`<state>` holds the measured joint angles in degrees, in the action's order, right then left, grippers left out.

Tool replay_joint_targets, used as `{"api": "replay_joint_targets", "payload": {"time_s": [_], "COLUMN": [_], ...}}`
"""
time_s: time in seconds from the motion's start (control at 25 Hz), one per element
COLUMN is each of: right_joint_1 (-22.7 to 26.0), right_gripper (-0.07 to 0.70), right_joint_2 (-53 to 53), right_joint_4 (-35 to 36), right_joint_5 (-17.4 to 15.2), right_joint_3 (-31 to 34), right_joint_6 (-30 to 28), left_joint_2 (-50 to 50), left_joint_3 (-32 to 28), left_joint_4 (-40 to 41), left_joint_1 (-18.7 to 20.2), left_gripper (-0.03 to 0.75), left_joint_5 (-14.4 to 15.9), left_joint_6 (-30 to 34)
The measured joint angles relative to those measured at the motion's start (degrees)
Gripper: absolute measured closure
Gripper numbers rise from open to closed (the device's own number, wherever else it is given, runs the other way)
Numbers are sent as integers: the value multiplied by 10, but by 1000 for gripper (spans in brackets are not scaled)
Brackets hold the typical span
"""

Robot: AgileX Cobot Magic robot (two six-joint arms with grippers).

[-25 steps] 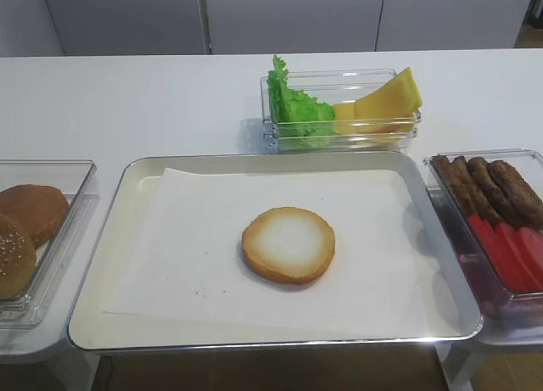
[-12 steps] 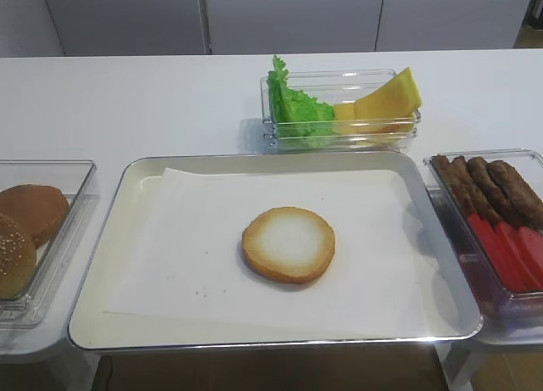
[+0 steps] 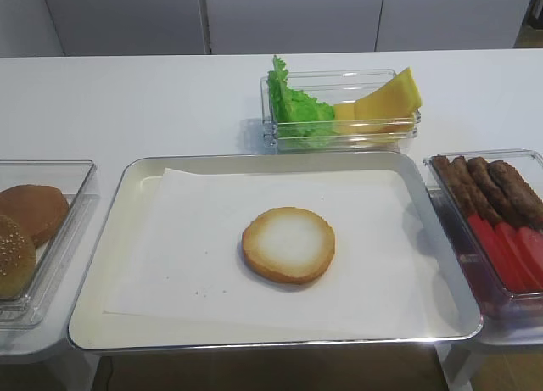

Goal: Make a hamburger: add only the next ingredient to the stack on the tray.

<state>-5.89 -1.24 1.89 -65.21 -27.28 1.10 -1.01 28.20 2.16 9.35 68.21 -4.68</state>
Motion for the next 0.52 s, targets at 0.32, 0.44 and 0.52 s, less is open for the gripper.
{"api": "replay_joint_targets", "payload": {"time_s": [0.32,0.44,0.52], "right_joint_1": [0,0,0], "right_gripper": [308,308,308], "right_joint_2": [0,0,0], "right_joint_4": [0,0,0], "right_joint_5": [0,0,0], "right_joint_3": [0,0,0], "right_joint_6": [0,0,0], "left_joint_2": [0,0,0], "left_joint_3": [-1,-1,-1], "left_joint_4": [0,0,0], "left_joint_1": [0,0,-1], "left_gripper": [304,304,304], "left_joint_5": [0,0,-1], "left_joint_6": [2,2,2]}}
